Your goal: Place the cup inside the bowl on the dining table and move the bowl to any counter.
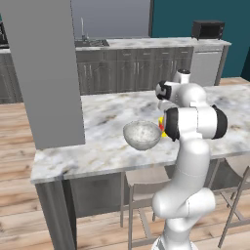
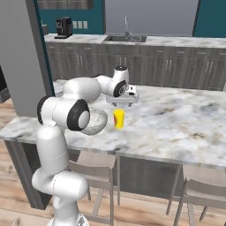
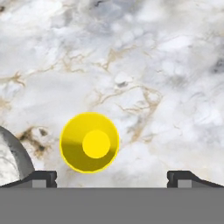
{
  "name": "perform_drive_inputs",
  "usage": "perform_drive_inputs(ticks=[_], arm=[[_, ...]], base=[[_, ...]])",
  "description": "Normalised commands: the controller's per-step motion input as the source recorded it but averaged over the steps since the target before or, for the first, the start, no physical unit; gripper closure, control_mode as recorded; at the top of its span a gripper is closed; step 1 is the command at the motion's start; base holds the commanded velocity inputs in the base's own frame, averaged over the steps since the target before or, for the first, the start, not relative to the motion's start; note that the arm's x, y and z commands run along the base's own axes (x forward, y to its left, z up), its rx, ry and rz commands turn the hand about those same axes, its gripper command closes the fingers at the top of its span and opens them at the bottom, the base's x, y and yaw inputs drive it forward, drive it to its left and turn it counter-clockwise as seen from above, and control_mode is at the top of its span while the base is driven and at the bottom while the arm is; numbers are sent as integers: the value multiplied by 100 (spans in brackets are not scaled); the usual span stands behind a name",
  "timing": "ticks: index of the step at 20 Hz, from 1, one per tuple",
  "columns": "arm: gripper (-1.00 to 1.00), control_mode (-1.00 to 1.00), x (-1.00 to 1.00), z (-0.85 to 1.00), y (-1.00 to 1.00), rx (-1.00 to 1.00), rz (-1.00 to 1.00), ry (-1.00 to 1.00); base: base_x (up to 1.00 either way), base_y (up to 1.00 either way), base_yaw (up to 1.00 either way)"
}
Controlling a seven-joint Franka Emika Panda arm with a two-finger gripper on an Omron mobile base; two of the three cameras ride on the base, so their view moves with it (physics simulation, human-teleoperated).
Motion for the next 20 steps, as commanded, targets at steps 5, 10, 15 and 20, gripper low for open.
perform_drive_inputs(ticks=[5,10,15,20], arm=[[-100,-100,0,-20,-2,0,0,0],[-100,-100,1,-17,0,0,0,0],[-100,-100,4,-14,0,0,0,0],[-100,-100,8,-9,0,0,0,0]], base=[[0,0,0],[0,0,0],[0,0,0],[0,0,0]])
